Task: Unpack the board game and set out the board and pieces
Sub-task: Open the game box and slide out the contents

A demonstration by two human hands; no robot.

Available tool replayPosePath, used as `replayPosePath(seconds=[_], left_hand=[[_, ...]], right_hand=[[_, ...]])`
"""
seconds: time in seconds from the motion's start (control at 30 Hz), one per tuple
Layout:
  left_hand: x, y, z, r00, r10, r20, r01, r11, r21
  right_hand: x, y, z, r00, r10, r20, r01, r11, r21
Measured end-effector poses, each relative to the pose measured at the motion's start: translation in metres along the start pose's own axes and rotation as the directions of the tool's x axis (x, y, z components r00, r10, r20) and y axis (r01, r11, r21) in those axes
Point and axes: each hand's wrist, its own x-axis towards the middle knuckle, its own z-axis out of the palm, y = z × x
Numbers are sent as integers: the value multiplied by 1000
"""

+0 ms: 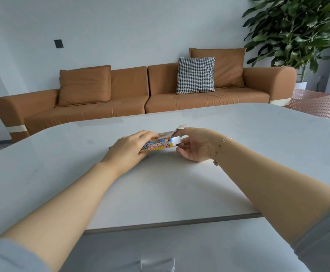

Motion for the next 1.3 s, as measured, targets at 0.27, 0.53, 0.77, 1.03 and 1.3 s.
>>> replayPosePath(seconds=[0.27, 0.53, 0.77, 1.03, 1.3], left_hand=[[-2, -17, -5, 999, -37, 24, 37, 999, 6], [1, -12, 2, 1000, -2, 19, 2, 1000, 14], [0, -17, 4, 998, -58, 12, 57, 997, 51], [-2, -29, -3, 995, -89, -44, 93, 988, 121], [-9, -42, -2, 969, -205, -138, 219, 971, 94]], right_hand=[[-7, -4, -24, 1000, -15, -6, 15, 996, 83], [-6, 1, -19, 998, -58, 1, 58, 996, 68], [-3, 0, -22, 988, -96, -123, 105, 992, 65], [-16, -5, -36, 979, -90, -184, 96, 995, 26], [-20, -7, -51, 968, -106, -229, 113, 993, 20]])
